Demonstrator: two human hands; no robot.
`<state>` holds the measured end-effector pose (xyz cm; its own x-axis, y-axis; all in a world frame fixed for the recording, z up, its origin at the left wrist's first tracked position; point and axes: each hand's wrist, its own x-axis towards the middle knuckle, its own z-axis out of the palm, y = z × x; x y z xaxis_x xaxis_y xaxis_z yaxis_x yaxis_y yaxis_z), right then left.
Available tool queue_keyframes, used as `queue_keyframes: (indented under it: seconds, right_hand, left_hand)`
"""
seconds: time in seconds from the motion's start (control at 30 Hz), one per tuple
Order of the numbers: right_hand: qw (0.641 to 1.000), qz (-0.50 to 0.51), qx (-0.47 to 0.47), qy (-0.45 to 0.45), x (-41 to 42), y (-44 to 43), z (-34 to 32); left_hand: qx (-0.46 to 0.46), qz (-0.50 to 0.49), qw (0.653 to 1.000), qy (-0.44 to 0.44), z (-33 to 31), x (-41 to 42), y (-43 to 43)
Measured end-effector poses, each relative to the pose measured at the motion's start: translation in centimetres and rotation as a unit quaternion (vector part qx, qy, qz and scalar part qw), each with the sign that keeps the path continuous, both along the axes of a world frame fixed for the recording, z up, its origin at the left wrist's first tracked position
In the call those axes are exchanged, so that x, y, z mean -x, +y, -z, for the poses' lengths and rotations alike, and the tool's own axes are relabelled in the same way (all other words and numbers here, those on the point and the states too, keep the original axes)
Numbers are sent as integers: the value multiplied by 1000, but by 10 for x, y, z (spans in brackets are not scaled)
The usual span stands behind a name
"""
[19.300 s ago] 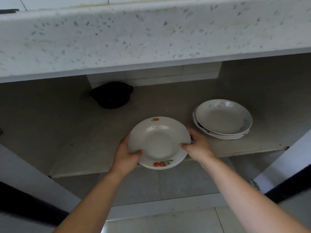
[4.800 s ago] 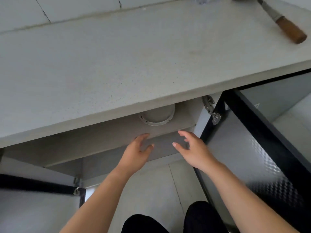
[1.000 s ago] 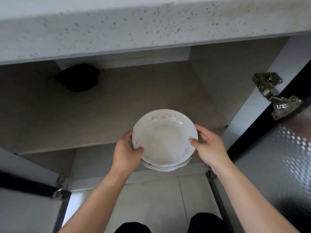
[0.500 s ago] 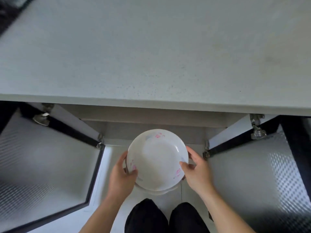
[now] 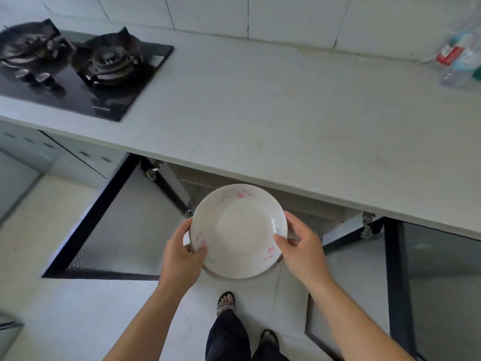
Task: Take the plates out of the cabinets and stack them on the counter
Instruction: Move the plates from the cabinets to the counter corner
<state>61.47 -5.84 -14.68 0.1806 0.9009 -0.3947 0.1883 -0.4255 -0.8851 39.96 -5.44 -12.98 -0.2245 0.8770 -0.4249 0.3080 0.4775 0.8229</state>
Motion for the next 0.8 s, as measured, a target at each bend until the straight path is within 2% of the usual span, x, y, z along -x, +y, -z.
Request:
queue_keyframes:
  seconds: [0.33, 0.6, 0.8]
  right_hand:
    - [994, -65, -84, -3, 12, -17, -81]
    - [982, -146, -122, 6, 58, -24, -115]
    - [972, -208, -112, 17, 124, -25, -125]
  left_hand:
    - [-64, -54, 996, 20, -89, 13, -41]
    - [-89, -122, 989, 5, -118, 59, -86]
    - [-109, -179, 978, 17, -125, 120, -113]
